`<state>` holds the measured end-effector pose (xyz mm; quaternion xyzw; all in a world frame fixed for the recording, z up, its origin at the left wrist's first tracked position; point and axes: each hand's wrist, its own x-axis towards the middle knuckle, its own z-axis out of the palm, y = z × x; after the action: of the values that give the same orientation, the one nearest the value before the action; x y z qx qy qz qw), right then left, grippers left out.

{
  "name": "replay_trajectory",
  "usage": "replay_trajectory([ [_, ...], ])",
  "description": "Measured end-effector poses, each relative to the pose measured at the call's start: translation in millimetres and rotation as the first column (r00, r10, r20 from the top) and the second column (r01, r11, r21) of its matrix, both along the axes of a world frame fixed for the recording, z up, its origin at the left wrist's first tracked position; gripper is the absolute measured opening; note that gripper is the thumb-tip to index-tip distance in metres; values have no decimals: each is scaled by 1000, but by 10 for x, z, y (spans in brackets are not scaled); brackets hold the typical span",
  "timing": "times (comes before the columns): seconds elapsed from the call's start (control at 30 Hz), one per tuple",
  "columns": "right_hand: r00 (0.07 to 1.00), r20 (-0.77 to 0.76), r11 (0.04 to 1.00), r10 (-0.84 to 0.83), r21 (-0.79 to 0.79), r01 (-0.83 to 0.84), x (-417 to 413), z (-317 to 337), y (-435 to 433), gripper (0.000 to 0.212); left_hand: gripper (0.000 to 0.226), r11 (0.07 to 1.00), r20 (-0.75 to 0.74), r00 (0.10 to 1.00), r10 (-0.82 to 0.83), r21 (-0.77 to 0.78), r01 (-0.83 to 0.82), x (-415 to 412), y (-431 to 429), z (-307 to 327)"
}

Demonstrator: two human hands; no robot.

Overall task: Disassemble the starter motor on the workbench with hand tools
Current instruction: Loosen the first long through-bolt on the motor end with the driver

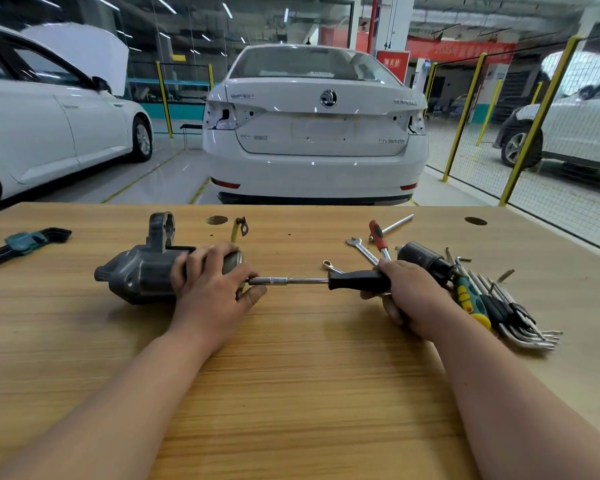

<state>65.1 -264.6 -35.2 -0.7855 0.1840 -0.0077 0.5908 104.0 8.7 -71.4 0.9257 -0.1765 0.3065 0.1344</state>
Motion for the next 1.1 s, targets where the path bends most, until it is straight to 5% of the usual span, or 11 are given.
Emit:
replay_trajectory([
  [0.33, 993, 114, 999, -32, -29, 36, -18, -79, -17, 32, 51, 999, -2, 1000, 31, 12, -31, 24, 12, 5],
  [0.47, 983, 177, 970, -45, 242, 1, -49, -71, -26, 21, 50, 1000, 8, 1000, 21, -17, -21, 36, 10, 2],
  [0.6, 990, 133, 823, -47, 567, -37, -64, -49, -52, 10, 53, 999, 16, 1000, 24, -22, -24, 28, 9, -11],
  [0.8, 993, 113, 711, -17, 700, -68, -78, -67, -59, 31, 52, 999, 29, 999, 46, -6, -46, 33, 14, -19],
  [0.9, 989, 141, 714, -34, 696, -75, -76, -67, -34, 27, 49, 999, 27, 999, 45, -5, -45, 34, 10, -23],
  [1.1, 959, 261, 914, -111, 405, -4, -57, -88, 68, 12, 52, 999, 23, 999, 48, 0, -48, 32, 10, -20],
])
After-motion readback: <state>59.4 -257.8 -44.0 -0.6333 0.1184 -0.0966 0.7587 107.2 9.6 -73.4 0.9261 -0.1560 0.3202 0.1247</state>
